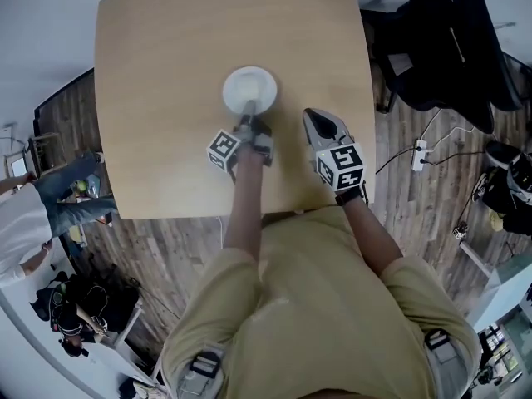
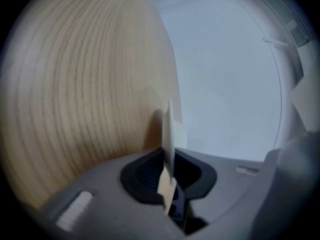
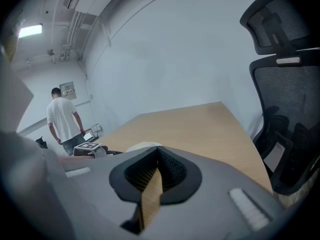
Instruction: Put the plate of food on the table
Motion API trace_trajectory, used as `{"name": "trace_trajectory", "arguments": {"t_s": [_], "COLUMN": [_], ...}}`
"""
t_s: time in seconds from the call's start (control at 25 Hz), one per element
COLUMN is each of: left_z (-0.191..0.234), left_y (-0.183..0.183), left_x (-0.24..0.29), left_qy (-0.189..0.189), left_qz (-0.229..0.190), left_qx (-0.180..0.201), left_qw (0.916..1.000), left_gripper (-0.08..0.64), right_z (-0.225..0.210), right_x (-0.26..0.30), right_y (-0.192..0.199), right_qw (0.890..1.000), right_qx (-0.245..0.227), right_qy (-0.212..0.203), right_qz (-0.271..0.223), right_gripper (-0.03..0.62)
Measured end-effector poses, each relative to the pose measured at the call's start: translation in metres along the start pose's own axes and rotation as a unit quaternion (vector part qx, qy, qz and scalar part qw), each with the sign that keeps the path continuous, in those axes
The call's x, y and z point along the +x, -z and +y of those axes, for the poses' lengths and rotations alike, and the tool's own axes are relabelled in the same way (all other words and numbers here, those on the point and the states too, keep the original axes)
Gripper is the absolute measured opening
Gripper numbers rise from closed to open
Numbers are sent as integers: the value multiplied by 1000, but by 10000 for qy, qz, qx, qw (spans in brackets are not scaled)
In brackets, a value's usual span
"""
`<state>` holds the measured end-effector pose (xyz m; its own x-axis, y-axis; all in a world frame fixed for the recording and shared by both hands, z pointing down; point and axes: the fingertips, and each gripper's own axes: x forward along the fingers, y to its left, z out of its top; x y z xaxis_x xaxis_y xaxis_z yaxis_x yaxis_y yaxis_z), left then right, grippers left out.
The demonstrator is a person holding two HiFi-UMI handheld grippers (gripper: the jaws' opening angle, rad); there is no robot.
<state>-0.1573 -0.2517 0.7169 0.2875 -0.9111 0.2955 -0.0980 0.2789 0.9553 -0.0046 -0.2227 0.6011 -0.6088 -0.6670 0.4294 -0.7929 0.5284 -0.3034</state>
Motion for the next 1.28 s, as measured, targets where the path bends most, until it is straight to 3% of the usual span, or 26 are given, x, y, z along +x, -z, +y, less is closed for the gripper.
{"name": "trace_trajectory", "arguments": {"t_s": [0.44,0.56,0.68,0.84,1.12,1.28], "left_z": [8,6,6,6,6,8], "left_y": [8,9,10,11,18,20], "left_x": [-4,-7,-10,-16,-25,-43], "left_qy": [-470,-592,-718,-993,-1565,-1852], "left_qz": [220,221,234,324,650,681], "left_qx": [-509,-757,-907,-822,-870,-796], "left_qw": [9974,9951,9930,9911,9817,9771], "left_gripper": [33,79,244,356,513,529], "right_z": [4,8,13,20,33,44], "right_x": [6,5,0,-7,-18,-29], "right_y": [-9,-15,-14,-13,-13,-13], "right_qw": [9999,9997,9997,9996,9992,9988], "right_qx": [101,98,66,52,6,-73], "right_qy": [27,17,12,48,23,-45], "right_qz": [-121,-202,-241,-282,-398,-473], "right_gripper": [5,5,5,5,6,5]}}
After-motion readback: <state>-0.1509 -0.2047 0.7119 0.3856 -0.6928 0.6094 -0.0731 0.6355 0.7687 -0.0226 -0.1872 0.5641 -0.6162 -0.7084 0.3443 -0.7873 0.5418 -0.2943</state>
